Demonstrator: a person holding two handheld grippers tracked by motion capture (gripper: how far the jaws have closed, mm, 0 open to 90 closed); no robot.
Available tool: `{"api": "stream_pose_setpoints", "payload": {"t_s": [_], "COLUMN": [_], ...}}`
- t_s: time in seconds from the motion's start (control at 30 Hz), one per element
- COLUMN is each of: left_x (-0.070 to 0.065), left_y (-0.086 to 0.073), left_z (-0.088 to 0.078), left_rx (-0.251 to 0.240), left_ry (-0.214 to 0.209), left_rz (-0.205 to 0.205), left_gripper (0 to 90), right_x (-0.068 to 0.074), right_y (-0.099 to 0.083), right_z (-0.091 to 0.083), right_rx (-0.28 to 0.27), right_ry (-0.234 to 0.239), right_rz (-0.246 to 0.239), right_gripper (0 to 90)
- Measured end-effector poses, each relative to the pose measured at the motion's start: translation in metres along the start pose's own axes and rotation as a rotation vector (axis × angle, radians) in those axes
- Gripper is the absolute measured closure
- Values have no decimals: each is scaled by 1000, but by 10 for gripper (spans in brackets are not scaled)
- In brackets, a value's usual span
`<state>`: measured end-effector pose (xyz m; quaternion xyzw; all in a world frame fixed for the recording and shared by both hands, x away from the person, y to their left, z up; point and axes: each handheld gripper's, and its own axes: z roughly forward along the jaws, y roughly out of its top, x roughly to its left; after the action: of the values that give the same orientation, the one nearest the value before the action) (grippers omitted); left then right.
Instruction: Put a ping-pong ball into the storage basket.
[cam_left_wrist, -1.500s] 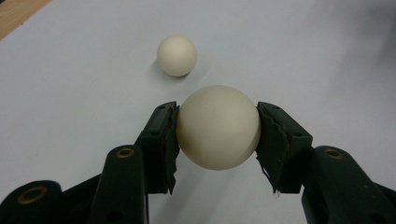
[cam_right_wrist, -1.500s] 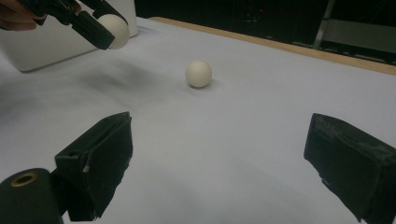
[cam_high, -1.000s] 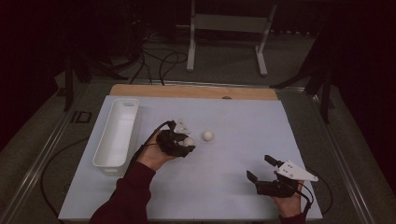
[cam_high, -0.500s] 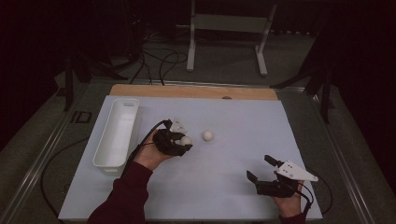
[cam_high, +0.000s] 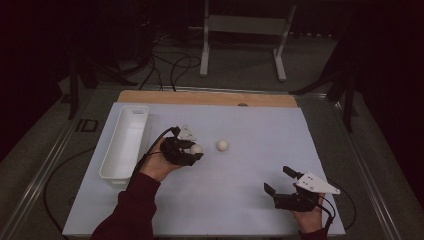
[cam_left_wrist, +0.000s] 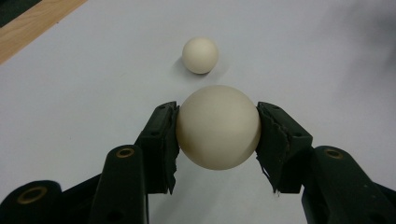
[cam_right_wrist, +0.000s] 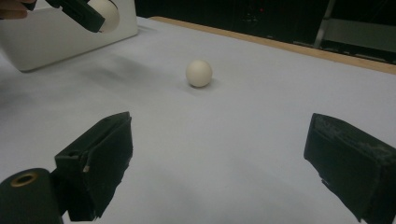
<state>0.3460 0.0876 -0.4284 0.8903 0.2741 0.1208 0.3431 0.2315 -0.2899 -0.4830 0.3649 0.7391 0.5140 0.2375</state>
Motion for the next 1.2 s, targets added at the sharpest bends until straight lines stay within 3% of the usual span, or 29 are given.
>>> {"api": "stream_pose_setpoints", "payload": {"t_s": [1.2], "left_x": [14], "left_y": [-7], "left_z": [-17], "left_rx": [-16], "left_ry": [29], "left_rz": [-38], "left_gripper": [511], "right_x": [0], "right_y": [0], "right_z": [1], "right_rx": [3], "right_ry": [2], "right_rz": [4], "right_gripper": [78]}}
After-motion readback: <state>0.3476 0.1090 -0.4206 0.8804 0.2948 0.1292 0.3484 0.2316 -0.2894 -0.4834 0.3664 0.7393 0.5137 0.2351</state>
